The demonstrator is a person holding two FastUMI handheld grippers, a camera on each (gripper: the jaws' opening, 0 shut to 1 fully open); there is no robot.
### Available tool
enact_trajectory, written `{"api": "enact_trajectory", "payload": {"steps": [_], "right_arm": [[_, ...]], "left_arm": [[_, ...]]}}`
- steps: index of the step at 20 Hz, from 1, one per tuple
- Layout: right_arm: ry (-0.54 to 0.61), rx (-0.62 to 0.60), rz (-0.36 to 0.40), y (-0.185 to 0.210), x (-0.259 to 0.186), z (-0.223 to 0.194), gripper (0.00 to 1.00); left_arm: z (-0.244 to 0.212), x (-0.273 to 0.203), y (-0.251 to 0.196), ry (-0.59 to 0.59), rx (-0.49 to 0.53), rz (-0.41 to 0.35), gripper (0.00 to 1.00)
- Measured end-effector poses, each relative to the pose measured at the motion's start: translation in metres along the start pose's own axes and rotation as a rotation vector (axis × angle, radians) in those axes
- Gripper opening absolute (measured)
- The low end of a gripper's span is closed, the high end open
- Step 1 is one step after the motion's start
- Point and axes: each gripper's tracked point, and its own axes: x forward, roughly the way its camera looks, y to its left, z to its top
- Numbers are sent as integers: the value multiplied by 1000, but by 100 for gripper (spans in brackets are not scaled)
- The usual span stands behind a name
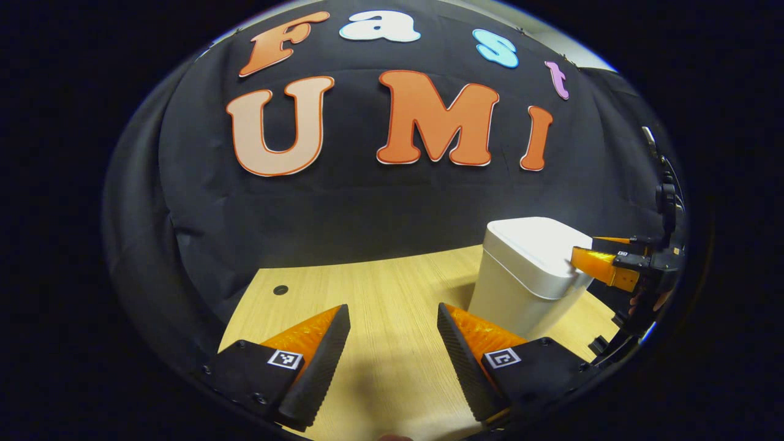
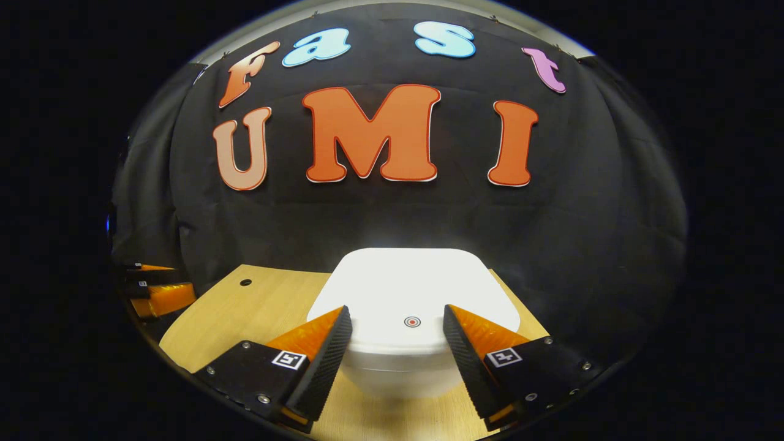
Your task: Press the lid of the desktop garbage bin to open it, pick up the crumpled paper on the desktop and throw it into the bin, then pick up the pop can on the desktop and drop it into the bin, and finally close the garbage bin lid.
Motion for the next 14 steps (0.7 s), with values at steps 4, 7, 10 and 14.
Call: {"api": "enact_trajectory", "payload": {"steps": [4, 7, 10, 14], "right_arm": [[-63, -42, 53, 28, -2, 13, 92], [-122, -86, 96, 54, -3, 27, 92], [-145, -121, 143, 80, -1, 33, 92], [-168, -140, 213, 114, 3, 43, 93]], "left_arm": [[4, -6, 27, -24, -22, 58, 92], [14, -15, 44, -61, -27, 106, 92], [27, -21, 56, -113, -29, 145, 92], [45, -31, 71, -189, -15, 203, 92]]}}
